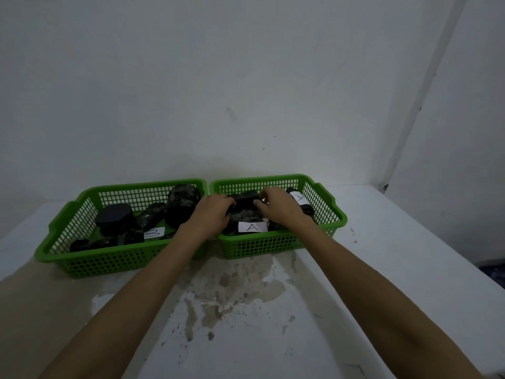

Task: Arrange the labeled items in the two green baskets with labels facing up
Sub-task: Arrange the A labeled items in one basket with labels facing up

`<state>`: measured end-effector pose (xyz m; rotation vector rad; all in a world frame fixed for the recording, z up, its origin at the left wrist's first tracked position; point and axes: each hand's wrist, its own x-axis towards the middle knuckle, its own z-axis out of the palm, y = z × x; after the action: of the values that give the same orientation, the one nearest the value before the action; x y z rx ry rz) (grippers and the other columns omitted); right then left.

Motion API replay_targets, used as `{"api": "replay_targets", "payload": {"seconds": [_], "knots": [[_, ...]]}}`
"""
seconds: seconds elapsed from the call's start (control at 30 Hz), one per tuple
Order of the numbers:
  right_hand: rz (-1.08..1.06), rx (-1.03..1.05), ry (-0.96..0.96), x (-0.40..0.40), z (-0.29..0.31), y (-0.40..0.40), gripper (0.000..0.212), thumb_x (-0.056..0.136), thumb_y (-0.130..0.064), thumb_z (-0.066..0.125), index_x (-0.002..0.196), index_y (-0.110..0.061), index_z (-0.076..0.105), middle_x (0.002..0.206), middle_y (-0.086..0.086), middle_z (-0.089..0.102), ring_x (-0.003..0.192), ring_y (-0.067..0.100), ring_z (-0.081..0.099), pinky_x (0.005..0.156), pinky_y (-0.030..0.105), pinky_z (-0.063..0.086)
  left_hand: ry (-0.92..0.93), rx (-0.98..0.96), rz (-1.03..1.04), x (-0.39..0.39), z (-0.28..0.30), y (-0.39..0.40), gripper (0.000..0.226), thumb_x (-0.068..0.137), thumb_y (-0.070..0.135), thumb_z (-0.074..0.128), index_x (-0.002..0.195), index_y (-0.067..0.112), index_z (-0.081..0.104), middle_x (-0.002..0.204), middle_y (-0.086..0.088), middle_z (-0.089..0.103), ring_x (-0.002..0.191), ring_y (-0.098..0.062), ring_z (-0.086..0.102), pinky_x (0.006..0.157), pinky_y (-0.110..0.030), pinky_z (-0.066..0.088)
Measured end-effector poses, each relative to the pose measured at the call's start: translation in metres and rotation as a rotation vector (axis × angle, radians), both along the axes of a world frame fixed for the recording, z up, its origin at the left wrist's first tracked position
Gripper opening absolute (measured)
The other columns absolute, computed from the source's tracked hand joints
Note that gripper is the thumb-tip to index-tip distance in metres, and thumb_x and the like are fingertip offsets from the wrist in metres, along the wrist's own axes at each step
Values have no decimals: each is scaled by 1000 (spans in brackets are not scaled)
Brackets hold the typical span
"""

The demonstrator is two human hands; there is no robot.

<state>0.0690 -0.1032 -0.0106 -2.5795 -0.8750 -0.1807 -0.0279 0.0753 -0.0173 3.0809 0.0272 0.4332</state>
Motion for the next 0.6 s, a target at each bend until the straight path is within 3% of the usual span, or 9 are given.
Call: {"api": "replay_targets", "payload": {"seconds": [0.1,0.2,0.33,0.47,0.6], "knots": [[1,42,-253,-2,-14,0,23,98,-25,51,108,-6,59,105,14,60,94,31,58,74,42,51,71,121,-5,17,5,-3,41,85,15,63,127,16,61,118,-9,64,109,-31,59,86,-40,45],[-10,54,-369,-4,-15,3,19,96,-17,50,107,-6,61,103,13,62,92,30,59,71,42,50,157,186,5,28,4,-9,43,84,15,65,127,14,60,116,-11,64,109,-32,59,86,-39,44],[-8,46,-368,-4,-17,4,19,95,-15,51,108,-5,61,103,13,62,92,30,59,71,43,51,266,293,71,39,-3,-14,34,83,19,64,116,17,60,111,-8,64,109,-28,60,97,-41,37],[-4,50,-334,-2,-20,3,21,96,-16,52,110,-5,61,107,13,61,94,30,58,73,43,52,274,417,98,43,-10,-18,23,87,19,59,110,19,62,109,-4,67,107,-25,63,97,-38,36],[-4,51,-302,-3,-21,3,21,96,-16,52,111,-6,61,108,13,61,93,30,59,73,43,51,257,412,107,45,-12,-17,21,88,17,59,109,16,60,109,-6,68,105,-26,64,97,-37,37]]}}
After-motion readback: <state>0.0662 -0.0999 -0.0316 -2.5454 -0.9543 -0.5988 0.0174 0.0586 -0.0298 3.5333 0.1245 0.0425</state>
